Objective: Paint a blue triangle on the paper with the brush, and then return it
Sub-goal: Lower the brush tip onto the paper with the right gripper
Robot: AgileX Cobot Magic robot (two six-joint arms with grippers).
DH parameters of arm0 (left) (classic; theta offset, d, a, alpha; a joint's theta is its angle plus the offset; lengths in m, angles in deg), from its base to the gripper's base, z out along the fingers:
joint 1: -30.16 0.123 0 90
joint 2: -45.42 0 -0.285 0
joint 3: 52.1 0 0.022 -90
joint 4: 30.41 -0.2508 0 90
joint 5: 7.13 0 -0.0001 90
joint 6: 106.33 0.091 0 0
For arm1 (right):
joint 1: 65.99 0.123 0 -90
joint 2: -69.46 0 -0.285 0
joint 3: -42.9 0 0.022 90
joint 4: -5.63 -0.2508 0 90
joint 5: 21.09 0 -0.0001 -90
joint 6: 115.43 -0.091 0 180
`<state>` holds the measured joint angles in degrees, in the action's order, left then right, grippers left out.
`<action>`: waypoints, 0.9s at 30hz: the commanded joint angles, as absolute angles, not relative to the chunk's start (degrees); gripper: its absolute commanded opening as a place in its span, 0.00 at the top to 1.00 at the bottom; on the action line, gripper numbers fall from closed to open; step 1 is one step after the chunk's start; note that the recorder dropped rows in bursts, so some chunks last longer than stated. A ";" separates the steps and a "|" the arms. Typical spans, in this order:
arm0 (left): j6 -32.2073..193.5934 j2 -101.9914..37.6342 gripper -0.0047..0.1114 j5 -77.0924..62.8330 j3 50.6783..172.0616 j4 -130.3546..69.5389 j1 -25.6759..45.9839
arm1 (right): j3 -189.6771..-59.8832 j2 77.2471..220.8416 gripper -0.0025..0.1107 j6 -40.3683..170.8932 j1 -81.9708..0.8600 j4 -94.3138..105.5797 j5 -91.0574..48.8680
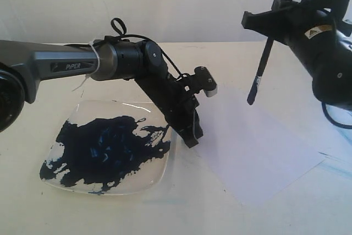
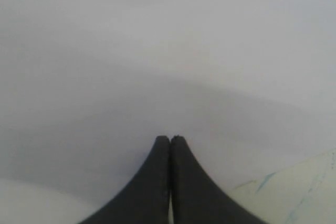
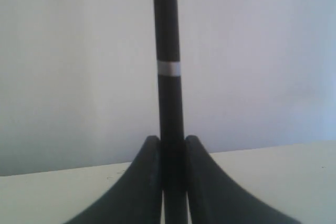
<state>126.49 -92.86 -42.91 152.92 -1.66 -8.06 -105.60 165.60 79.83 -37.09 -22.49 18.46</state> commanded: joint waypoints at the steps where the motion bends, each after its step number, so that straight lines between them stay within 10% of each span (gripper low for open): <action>1: 126.31 -93.02 0.96 -43.57 153.02 -0.91 -8.29 | -106.09 166.49 0.98 77.62 -34.62 -20.12 19.21; 27: 126.31 -93.02 0.96 -43.57 153.02 -0.91 -8.29 | -106.09 177.65 0.98 69.71 -34.62 -23.97 32.93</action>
